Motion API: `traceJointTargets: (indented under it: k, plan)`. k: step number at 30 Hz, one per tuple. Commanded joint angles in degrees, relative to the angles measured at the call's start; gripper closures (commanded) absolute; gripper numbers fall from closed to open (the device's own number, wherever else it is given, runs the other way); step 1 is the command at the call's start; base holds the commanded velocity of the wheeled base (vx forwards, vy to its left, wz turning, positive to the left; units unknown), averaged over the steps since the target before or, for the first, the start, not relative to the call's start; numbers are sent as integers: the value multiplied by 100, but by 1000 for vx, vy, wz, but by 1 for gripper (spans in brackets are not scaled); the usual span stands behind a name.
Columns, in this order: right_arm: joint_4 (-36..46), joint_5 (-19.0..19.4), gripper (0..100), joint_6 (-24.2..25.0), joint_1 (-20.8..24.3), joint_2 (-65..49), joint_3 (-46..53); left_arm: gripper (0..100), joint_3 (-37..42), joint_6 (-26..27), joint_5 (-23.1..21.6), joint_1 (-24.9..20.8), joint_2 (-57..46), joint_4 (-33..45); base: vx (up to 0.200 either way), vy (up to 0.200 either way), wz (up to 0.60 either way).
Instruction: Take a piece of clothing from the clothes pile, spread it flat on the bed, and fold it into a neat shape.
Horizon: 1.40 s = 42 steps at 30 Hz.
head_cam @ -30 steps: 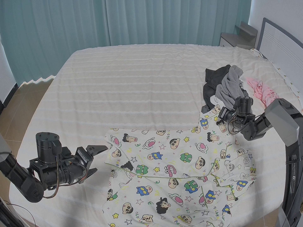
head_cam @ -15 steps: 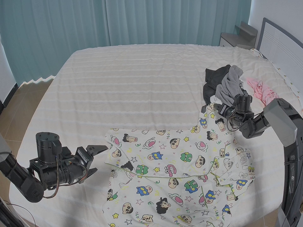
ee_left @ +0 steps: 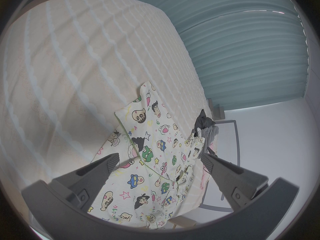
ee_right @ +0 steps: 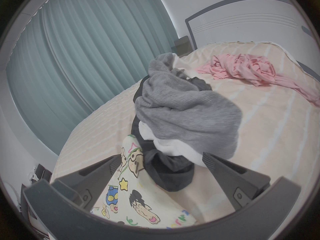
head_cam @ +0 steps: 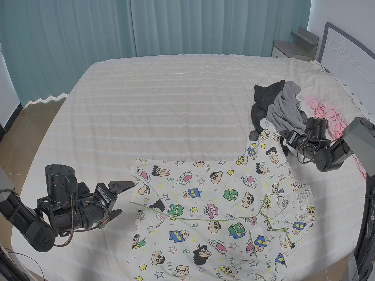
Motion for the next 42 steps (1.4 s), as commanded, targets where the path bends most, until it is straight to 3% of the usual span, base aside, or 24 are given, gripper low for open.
traceJointTargets:
  k: [1,5,10,17,27,29,39,42]
  plan:
    - [-27,68,0,126,-184,-910,1030,0,31,-2,0,-59,-31,0,0,0,0]
    - [-18,341,0,258,-193,-1639,2129,0,49,-2,9,-138,-40,0,-100,0,0]
    - [-9,947,0,214,-272,-2457,3465,0,75,-2,44,-218,-40,0,-200,0,0]
    - [-9,1413,0,152,-334,-2808,4546,0,119,-2,44,-253,-48,0,-200,0,0]
    - [-9,2283,0,-981,-263,-2729,5416,0,154,6,27,-253,-48,-8,-200,0,0]
    - [-1,2318,0,-1175,-114,-2589,5469,0,154,6,27,-253,-40,0,0,0,0]
    - [-27,2195,0,-1201,844,-1930,5601,0,163,-2,18,-253,-22,0,0,0,0]
    - [-27,1958,0,-1184,1073,-1877,5574,0,163,-2,18,-253,-13,0,0,0,0]
